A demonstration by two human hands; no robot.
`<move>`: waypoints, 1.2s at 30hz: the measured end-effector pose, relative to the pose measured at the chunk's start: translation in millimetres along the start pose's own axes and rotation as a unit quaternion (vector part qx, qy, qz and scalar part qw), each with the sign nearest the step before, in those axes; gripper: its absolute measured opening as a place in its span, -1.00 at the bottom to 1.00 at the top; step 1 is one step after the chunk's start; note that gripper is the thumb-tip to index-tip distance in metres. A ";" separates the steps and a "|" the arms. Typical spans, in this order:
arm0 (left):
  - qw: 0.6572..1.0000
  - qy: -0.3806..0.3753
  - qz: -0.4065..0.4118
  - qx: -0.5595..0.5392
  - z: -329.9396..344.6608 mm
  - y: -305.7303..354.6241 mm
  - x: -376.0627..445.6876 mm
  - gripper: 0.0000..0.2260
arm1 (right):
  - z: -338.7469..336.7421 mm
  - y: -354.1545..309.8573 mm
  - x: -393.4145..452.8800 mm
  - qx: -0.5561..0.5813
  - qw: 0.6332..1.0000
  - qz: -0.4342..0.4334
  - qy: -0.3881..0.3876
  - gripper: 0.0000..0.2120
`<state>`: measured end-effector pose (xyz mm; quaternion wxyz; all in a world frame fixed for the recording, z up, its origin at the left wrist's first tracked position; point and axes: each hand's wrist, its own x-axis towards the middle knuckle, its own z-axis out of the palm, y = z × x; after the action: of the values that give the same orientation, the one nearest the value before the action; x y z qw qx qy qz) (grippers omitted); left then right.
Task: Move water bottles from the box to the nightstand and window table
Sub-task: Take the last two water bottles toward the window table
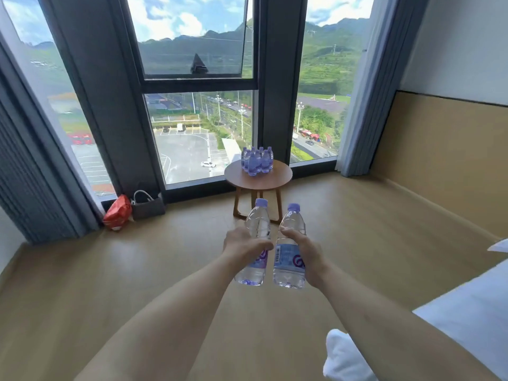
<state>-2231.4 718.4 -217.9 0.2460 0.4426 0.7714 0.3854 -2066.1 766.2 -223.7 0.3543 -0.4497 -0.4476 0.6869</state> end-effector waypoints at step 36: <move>0.935 -0.140 -0.158 -0.285 31.8 -3.6 692.8 -0.51 | 100.4 -127.3 699.5 0.035 0.996 0.081 0.020 -0.42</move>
<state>-2547.8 1333.6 -265.8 0.5250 0.2757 0.6470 0.4794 -2390.2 1402.9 -295.6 0.3220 -0.4854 -0.3780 0.7196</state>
